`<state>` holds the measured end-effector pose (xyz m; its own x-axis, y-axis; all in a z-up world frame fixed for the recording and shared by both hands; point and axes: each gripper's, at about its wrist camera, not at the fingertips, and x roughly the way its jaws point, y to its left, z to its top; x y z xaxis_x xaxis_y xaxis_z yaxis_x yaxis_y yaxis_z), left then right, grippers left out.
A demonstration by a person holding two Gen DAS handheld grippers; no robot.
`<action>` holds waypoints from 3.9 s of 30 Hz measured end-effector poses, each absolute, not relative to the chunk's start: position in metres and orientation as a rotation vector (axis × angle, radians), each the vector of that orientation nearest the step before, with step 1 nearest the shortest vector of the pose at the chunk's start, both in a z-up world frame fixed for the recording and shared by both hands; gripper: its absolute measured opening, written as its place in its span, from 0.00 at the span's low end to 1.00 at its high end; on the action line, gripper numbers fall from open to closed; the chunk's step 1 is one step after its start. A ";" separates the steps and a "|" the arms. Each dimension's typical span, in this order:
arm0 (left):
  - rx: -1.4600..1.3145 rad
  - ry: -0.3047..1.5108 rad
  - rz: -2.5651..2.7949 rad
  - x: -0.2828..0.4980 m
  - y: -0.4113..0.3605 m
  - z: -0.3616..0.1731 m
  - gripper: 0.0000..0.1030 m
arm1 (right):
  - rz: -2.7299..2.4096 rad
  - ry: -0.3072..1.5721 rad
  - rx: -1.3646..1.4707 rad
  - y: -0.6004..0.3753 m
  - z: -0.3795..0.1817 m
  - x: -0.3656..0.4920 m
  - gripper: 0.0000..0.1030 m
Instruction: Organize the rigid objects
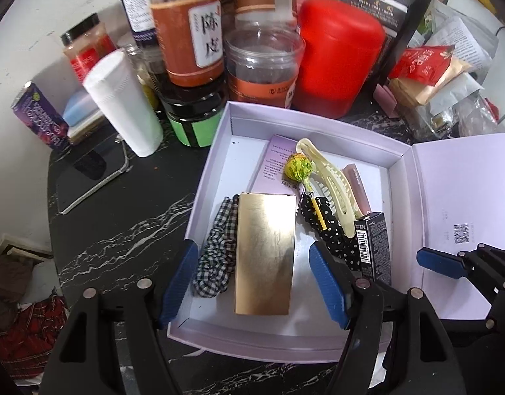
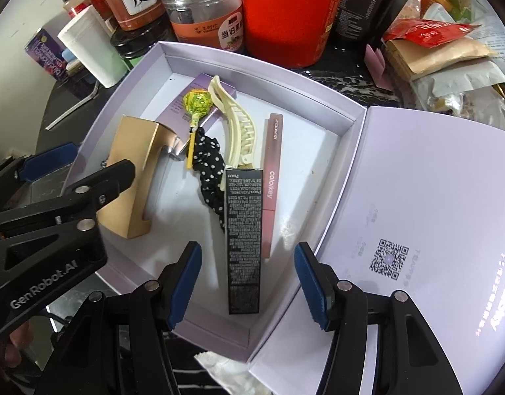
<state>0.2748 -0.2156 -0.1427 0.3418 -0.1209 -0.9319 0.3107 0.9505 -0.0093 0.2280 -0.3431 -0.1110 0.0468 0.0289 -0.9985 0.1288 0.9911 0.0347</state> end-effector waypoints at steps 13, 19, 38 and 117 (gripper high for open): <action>0.140 1.058 -0.246 0.243 -0.190 -0.068 0.68 | -0.059 1.376 0.107 -0.322 -0.044 0.216 0.57; 0.131 0.996 -0.231 0.223 -0.181 -0.034 0.68 | -0.056 1.298 0.094 -0.311 -0.009 0.207 0.57; 0.107 0.841 -0.207 0.130 -0.154 0.047 0.68 | -0.017 1.094 0.059 -0.290 0.090 0.136 0.57; 0.112 0.897 -0.161 0.041 -0.133 0.053 0.68 | -0.038 1.031 0.113 -0.273 0.124 0.037 0.70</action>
